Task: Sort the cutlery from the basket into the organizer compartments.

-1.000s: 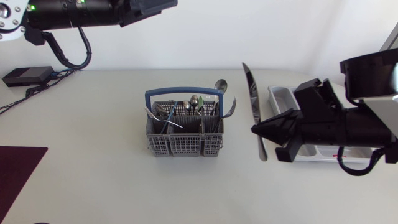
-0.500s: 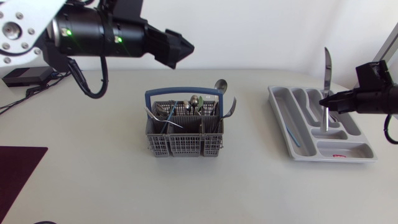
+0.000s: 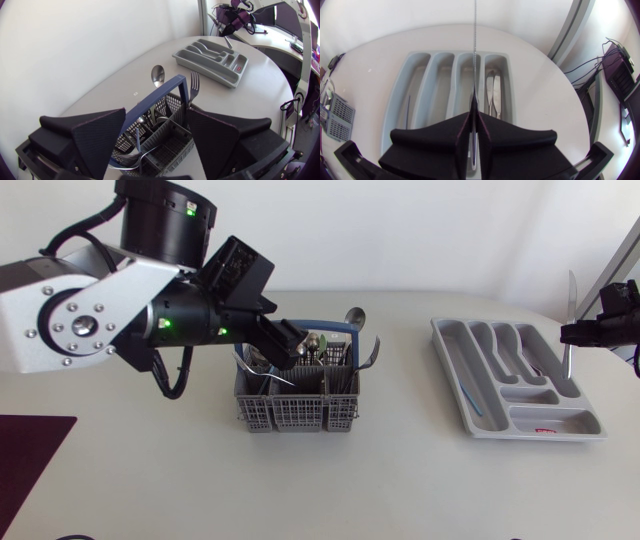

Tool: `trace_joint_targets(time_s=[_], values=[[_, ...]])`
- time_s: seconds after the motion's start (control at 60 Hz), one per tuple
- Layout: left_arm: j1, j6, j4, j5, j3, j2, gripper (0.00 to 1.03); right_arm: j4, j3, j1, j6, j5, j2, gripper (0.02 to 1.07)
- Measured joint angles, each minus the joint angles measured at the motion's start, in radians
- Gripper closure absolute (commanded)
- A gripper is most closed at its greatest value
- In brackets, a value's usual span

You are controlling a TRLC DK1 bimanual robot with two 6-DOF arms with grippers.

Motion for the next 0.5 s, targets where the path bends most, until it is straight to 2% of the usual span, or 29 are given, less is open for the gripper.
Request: trace_joint_targets(time_s=[0.283,0.5], values=[[-0.042,0.030,0.016,-0.055,-0.042,0.000,0.20,0.000,0.127,-0.004,0.001,0.086,0.177,1.01],[-0.052,0.045,0.032,-0.065,-0.059,0.000,0.20,0.000,0.201,-0.001,0.009,0.160,0.270,1.01]])
